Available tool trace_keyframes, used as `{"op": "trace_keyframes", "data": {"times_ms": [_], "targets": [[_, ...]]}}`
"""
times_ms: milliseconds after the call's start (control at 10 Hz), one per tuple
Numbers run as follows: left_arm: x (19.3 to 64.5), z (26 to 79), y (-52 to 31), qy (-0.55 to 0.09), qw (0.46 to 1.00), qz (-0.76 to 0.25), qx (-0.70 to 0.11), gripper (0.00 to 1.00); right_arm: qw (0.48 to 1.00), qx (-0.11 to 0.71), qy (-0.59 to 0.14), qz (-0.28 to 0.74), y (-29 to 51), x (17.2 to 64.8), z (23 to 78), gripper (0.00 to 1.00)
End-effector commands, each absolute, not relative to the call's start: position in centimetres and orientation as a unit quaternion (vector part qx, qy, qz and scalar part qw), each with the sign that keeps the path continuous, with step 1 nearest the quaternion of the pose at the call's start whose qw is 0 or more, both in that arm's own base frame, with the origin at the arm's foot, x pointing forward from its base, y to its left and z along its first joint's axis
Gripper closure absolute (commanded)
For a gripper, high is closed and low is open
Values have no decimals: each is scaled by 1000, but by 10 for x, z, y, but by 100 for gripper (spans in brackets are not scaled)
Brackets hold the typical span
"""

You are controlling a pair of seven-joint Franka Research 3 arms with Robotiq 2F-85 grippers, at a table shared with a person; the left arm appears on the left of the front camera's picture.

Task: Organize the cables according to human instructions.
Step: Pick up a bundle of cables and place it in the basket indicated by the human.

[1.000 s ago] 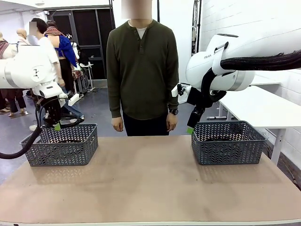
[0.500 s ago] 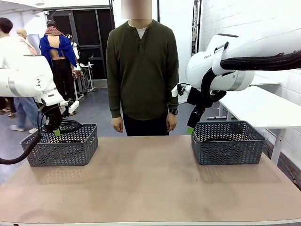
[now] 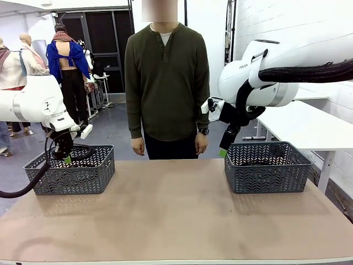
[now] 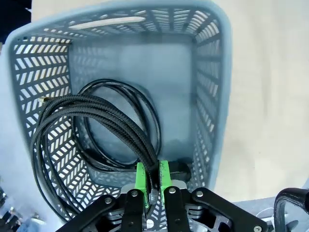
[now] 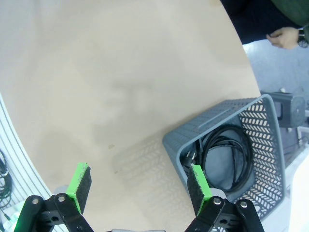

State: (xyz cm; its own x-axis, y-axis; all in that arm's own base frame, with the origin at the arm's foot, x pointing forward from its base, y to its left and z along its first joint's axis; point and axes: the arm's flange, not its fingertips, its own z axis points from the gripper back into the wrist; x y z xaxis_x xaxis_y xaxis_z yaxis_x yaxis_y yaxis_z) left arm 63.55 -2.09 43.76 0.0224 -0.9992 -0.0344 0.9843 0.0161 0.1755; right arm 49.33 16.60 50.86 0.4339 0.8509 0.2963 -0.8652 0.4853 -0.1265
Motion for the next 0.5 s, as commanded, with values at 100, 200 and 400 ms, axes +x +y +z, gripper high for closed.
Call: {"op": "trace_keyframes", "data": {"times_ms": [100, 200, 400], "targets": [[637, 433, -19, -64, 708, -696, 100, 63, 847, 21, -160, 507, 166, 493, 509, 0], [638, 432, -19, -65, 709, -696, 96, 44, 847, 21, -160, 507, 166, 493, 509, 0], [635, 436, -18, -66, 707, -698, 90, 5, 847, 21, -160, 507, 166, 493, 509, 0]]}}
